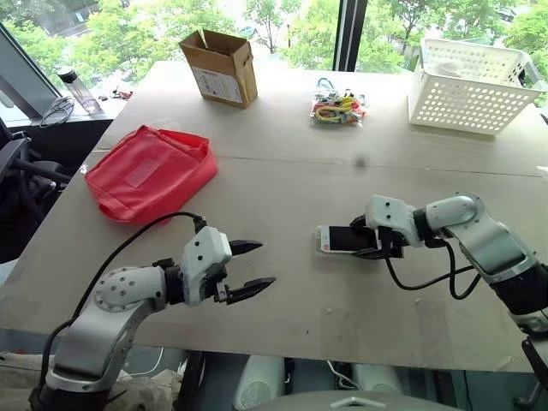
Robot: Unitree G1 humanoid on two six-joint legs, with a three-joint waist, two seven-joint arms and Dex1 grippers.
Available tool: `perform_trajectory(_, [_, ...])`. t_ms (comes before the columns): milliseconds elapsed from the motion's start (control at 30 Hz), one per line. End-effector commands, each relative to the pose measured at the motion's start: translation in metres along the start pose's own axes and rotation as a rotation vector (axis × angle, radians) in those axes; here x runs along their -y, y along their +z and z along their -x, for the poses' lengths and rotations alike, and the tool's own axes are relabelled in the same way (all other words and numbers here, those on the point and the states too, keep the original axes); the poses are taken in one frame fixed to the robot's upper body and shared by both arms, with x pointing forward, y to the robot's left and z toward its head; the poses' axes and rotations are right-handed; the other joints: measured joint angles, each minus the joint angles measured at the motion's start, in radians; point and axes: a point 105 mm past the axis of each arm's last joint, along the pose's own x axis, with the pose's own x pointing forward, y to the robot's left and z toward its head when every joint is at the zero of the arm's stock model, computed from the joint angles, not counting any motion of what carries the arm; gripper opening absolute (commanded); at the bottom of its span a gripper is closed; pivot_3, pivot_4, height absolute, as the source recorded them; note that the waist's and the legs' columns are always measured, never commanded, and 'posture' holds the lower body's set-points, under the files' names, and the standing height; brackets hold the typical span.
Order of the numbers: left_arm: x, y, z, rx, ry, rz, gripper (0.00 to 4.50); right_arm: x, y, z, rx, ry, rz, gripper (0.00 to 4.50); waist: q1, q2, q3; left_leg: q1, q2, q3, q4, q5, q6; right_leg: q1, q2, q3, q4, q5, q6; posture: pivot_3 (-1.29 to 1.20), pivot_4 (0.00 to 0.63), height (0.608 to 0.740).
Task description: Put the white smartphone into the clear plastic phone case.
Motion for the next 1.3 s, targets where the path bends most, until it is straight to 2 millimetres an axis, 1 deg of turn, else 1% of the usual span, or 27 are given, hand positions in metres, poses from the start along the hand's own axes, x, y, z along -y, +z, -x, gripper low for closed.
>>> perform_trajectory(33, [0.001, 0.005, 0.0, 0.022, -0.005, -0.029, 3.69, -0.002, -0.001, 0.004, -0.015, -0.01, -0.003, 2.79, 0.0, 0.0, 0.0, 0.0, 0.0, 0.0, 0.0, 0.0, 0.0, 0.0, 0.0, 0.0, 0.0, 0.0, 0.0, 0.0, 0.15, 0.733])
perform_trajectory(300, [0.003, 0.002, 0.0, 0.014, -0.029, -0.024, 3.69, -0.006, -0.006, 0.007, -0.051, -0.018, -0.007, 2.79, 0.0, 0.0, 0.0, 0.0, 0.0, 0.0, 0.0, 0.0, 0.0, 0.0, 0.0, 0.0, 0.0, 0.0, 0.0, 0.0, 0.15, 0.733])
perform_trajectory(433, [0.003, 0.002, -0.001, 0.017, -0.027, -0.024, 3.69, 0.001, -0.006, 0.007, -0.047, -0.054, -0.03, 2.79, 0.0, 0.0, 0.0, 0.0, 0.0, 0.0, 0.0, 0.0, 0.0, 0.0, 0.0, 0.0, 0.0, 0.0, 0.0, 0.0, 0.15, 0.733])
perform_trajectory(533, [0.003, 0.002, -0.001, 0.017, -0.027, -0.024, 3.69, 0.002, -0.005, 0.007, -0.045, -0.054, -0.038, 2.79, 0.0, 0.0, 0.0, 0.0, 0.0, 0.0, 0.0, 0.0, 0.0, 0.0, 0.0, 0.0, 0.0, 0.0, 0.0, 0.0, 0.15, 0.733])
perform_trajectory(600, [0.003, 0.002, -0.001, 0.016, -0.03, -0.021, 3.69, 0.001, -0.003, 0.008, -0.033, -0.05, -0.049, 3.82, 0.0, 0.0, 0.0, 0.0, 0.0, 0.0, 0.0, 0.0, 0.0, 0.0, 0.0, 0.0, 0.0, 0.0, 0.0, 0.0, 0.15, 0.733])
perform_trajectory(667, [0.004, 0.001, -0.001, 0.012, -0.037, -0.014, 3.69, 0.005, 0.002, 0.01, -0.007, -0.085, -0.057, 4.48, 0.0, 0.0, 0.0, 0.0, 0.0, 0.0, 0.0, 0.0, 0.0, 0.0, 0.0, 0.0, 0.0, 0.0, 0.0, 0.0, 0.15, 0.733])
perform_trajectory(700, [0.005, 0.001, -0.001, 0.011, -0.039, -0.013, 3.69, 0.008, 0.005, 0.011, 0.011, -0.104, -0.062, 4.48, -0.001, 0.0, 0.0, 0.0, 0.0, 0.0, 0.0, 0.0, 0.0, 0.0, -0.001, 0.0, 0.0, 0.0, 0.0, 0.0, 0.15, 0.733])
perform_trajectory(867, [0.004, 0.0, 0.001, 0.01, -0.027, -0.011, 3.69, -0.001, 0.024, 0.027, 0.099, -0.06, -0.098, 4.48, -0.001, 0.001, 0.0, -0.001, 0.0, 0.0, -0.002, 0.0, 0.0, -0.001, 0.0, 0.0, 0.0, 0.0, 0.0, 0.0, 0.15, 0.733])
perform_trajectory(900, [0.004, 0.0, 0.001, 0.01, -0.024, -0.009, 3.69, -0.002, 0.028, 0.028, 0.132, -0.053, -0.121, 3.98, -0.001, 0.001, 0.0, -0.001, 0.0, 0.0, -0.002, 0.0, 0.0, -0.001, -0.001, 0.0, -0.001, 0.0, 0.0, 0.0, 0.15, 0.733])
perform_trajectory(933, [0.004, 0.0, 0.001, 0.009, -0.023, -0.009, 3.69, -0.005, 0.032, 0.028, 0.161, -0.038, -0.142, 3.71, -0.001, 0.001, 0.0, -0.001, 0.0, 0.0, -0.002, 0.0, 0.0, -0.001, -0.001, 0.0, -0.001, 0.0, 0.0, 0.0, 0.15, 0.733])
perform_trajectory(967, [0.003, -0.001, 0.001, 0.009, -0.022, -0.009, 3.69, -0.008, 0.035, 0.028, 0.179, -0.02, -0.148, 3.35, -0.001, 0.001, 0.0, -0.001, 0.0, 0.0, -0.002, 0.0, 0.0, -0.001, -0.001, 0.0, -0.001, 0.0, 0.0, 0.0, 0.15, 0.733])
perform_trajectory(1067, [0.002, 0.0, -0.001, 0.011, -0.02, -0.011, 3.69, -0.013, 0.036, 0.022, 0.201, -0.006, -0.163, 1.82, -0.001, 0.001, 0.0, -0.001, 0.0, 0.0, -0.002, 0.0, 0.0, -0.001, -0.001, 0.0, -0.001, 0.0, 0.0, 0.0, 0.15, 0.733])
perform_trajectory(1167, [0.0, 0.001, -0.002, 0.012, -0.018, -0.015, 3.69, -0.019, 0.035, 0.005, 0.21, 0.012, -0.168, 0.28, -0.001, 0.001, 0.0, -0.001, 0.0, 0.0, -0.002, 0.0, 0.0, -0.001, -0.001, 0.0, 0.0, 0.0, 0.0, 0.0, 0.15, 0.733])
perform_trajectory(1200, [0.0, 0.001, -0.002, 0.012, -0.018, -0.016, 3.69, -0.019, 0.034, -0.002, 0.207, 0.015, -0.173, 0.03, -0.002, 0.001, 0.0, -0.001, 0.0, 0.0, -0.002, 0.0, 0.0, -0.001, -0.001, 0.0, 0.0, 0.0, 0.0, 0.0, 0.15, 0.733])
perform_trajectory(1233, [-0.001, 0.001, -0.001, 0.012, -0.019, -0.017, 3.69, -0.019, 0.031, -0.009, 0.196, 0.014, -0.175, 0.03, -0.003, 0.001, 0.0, -0.001, 0.0, 0.0, -0.002, 0.0, 0.0, -0.001, -0.001, 0.0, 0.0, 0.0, 0.0, 0.0, 0.15, 0.733])
perform_trajectory(1267, [-0.001, 0.001, -0.002, 0.012, -0.02, -0.016, 3.69, -0.019, 0.022, -0.017, 0.156, 0.01, -0.171, 0.03, -0.003, 0.001, 0.0, 0.0, 0.0, 0.0, -0.002, 0.0, 0.0, -0.001, -0.001, 0.0, 0.0, 0.0, 0.0, 0.0, 0.15, 0.733])
perform_trajectory(1300, [-0.001, 0.001, -0.002, 0.013, -0.021, -0.015, 3.69, -0.021, 0.008, -0.025, 0.093, 0.02, -0.168, 0.03, -0.003, 0.001, 0.0, 0.0, 0.0, 0.0, -0.002, 0.0, 0.0, -0.001, -0.001, 0.0, 0.0, 0.0, 0.0, 0.0, 0.15, 0.733])
